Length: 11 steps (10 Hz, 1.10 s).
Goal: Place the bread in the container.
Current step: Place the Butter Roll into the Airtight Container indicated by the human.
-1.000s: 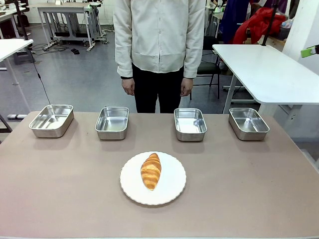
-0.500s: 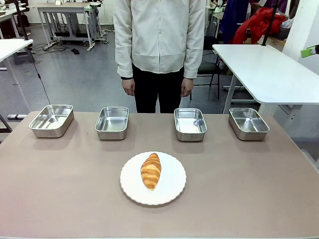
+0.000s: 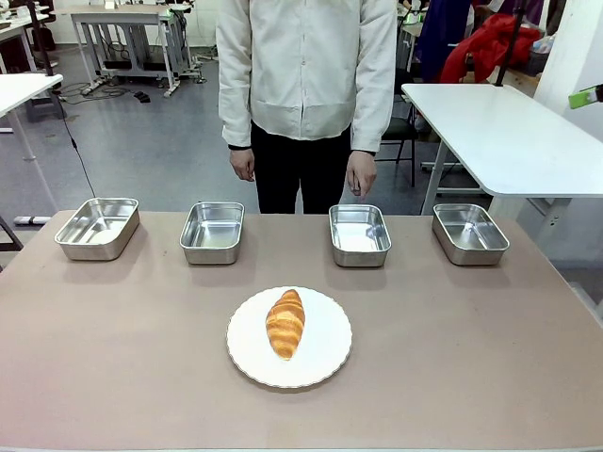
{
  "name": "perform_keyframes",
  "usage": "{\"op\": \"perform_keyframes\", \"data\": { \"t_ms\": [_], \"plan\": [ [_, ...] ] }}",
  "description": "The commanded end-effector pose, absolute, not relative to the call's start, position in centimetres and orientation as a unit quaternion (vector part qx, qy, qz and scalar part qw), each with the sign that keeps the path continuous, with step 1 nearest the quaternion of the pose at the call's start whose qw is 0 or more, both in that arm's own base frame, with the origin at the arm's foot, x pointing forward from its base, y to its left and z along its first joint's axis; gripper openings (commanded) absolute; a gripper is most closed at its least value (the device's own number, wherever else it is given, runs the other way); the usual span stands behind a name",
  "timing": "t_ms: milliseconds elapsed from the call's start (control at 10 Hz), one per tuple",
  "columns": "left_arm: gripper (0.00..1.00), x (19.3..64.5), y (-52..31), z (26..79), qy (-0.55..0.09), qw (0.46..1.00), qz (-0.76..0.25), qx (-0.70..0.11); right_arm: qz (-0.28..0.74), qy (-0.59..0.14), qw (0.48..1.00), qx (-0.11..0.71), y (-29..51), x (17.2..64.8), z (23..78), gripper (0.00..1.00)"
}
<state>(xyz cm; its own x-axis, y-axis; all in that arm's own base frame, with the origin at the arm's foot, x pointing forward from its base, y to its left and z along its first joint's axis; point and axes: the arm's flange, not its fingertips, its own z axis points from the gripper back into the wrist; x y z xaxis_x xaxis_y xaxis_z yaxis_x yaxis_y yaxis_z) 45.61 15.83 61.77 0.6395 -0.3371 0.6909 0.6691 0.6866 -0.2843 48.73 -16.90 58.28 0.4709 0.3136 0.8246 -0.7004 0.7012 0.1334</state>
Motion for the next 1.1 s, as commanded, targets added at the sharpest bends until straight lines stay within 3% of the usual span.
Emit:
{"op": "perform_keyframes", "data": {
  "t_ms": [0, 1000],
  "plan": [
    [1.00, 45.53, 15.75, 61.87, -0.317, 0.860, -0.291, -0.275, 0.310, -0.414, 0.822, 0.237, -16.77, 48.63, 58.46, 1.00],
    [1.00, 45.53, 15.75, 61.87, -0.317, 0.860, -0.291, -0.275, 0.310, -0.414, 0.822, 0.237, -16.77, 48.63, 58.46, 1.00]
  ]
}}
